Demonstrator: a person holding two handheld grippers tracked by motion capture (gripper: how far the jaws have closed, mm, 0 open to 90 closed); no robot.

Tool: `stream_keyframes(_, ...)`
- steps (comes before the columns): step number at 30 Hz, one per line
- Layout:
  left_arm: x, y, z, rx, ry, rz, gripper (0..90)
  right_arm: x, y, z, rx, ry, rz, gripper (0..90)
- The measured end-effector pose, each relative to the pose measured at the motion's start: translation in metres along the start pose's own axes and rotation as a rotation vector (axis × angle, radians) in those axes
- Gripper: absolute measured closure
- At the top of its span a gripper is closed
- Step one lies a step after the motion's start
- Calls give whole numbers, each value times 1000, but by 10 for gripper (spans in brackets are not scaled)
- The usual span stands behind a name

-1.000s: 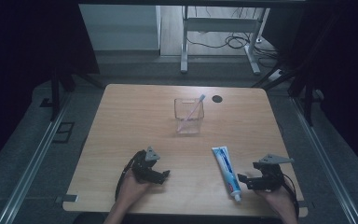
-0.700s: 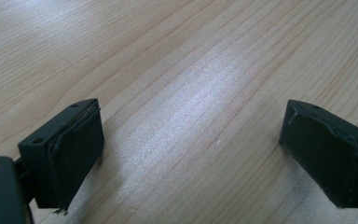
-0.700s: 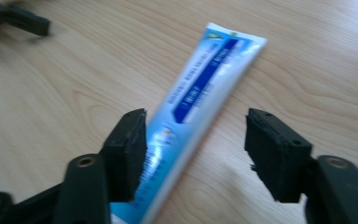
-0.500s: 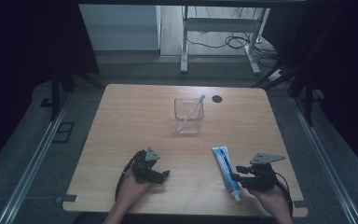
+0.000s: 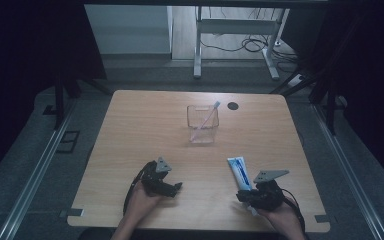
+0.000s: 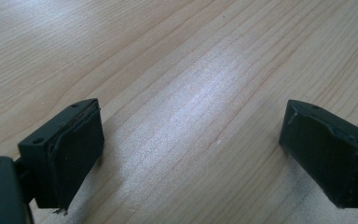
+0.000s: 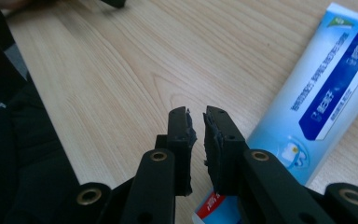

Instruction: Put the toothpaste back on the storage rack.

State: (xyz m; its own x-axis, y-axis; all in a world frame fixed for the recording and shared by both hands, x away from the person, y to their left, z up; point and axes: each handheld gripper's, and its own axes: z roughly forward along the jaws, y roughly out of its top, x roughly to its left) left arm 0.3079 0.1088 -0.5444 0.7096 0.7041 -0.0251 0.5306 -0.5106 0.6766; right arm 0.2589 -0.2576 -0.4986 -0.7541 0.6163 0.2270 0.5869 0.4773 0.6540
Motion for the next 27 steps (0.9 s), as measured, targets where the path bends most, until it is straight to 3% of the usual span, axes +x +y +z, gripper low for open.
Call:
stream_keyframes(8, 0, 0, 0, 0, 0, 0, 63, -6, -7, 1, 17, -10, 27, 814)
stream_keyframes(27, 0, 0, 0, 0, 0, 0, 63, -22, -9, -6, 46, -95, 12, 808)
